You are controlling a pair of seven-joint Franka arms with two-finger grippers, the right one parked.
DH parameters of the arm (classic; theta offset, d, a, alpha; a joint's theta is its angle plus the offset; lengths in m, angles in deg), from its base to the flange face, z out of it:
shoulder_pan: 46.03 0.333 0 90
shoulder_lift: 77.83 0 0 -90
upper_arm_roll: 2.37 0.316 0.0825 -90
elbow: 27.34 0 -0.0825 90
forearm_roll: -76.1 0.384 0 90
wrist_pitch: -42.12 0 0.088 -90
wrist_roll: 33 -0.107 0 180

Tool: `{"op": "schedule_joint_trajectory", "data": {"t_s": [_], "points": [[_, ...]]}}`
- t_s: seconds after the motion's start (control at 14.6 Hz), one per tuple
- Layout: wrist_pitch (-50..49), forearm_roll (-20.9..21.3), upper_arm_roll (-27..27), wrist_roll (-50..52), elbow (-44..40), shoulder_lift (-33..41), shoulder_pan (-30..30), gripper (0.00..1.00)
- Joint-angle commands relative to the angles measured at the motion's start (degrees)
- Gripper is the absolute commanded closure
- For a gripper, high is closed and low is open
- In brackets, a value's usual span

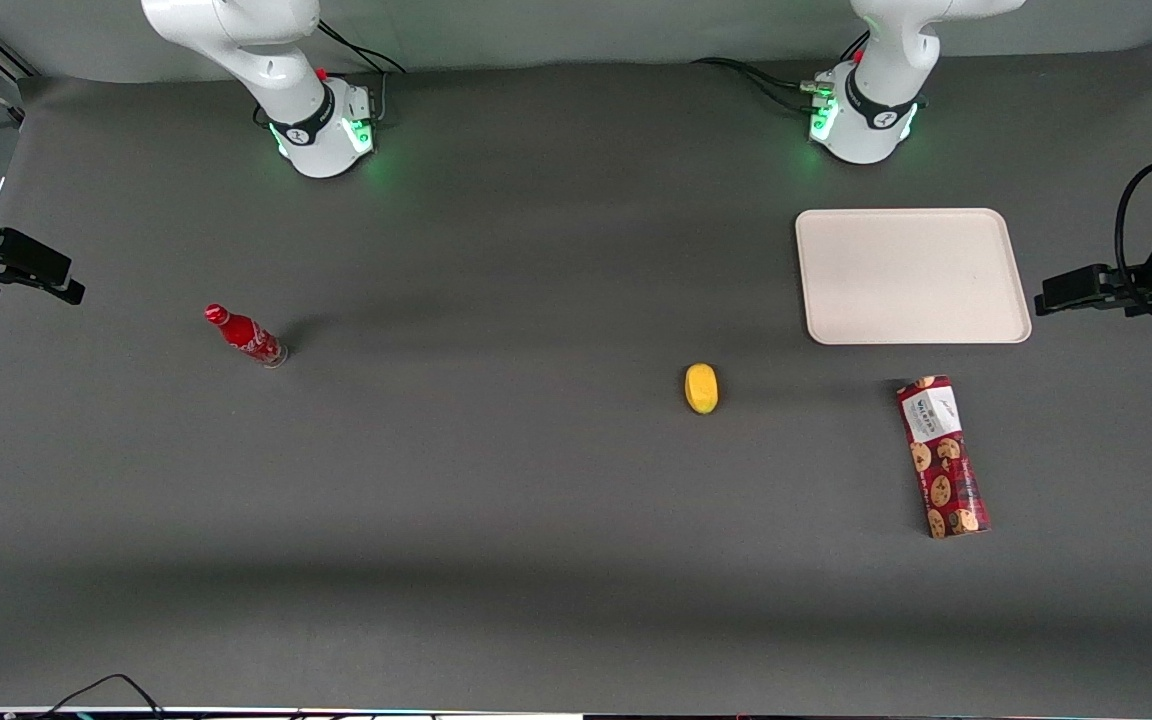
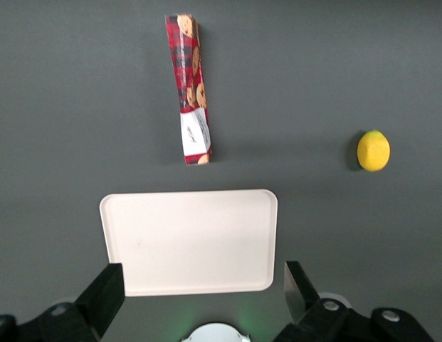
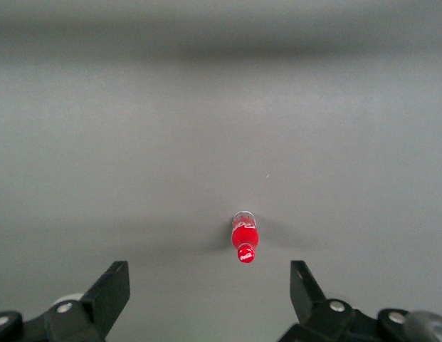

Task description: Place red cookie box on tray

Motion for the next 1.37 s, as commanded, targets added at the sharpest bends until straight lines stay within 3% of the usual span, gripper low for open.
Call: {"op": "schedule_joint_trajectory", "data": {"t_s": [0.0,0.34,0.75,0.82,0.89,0.96,1.3], "points": [[6.4,1.2,0.4,0.5,-0.1,-5.4,0.3,0.00],[20.1,3.0,0.9,0.1,2.7,-21.4,0.4,0.00],[40.2,3.3,1.0,0.0,13.8,-27.1,0.1,0.00],[42.8,3.3,0.9,0.3,14.5,-27.5,0.1,0.28],[44.0,3.2,0.9,0.5,14.4,-27.8,0.1,0.84],[44.7,3.1,0.9,0.0,14.1,-27.7,0.2,1.00],[46.3,2.1,0.9,0.4,12.5,-27.3,0.3,1.00]]}}
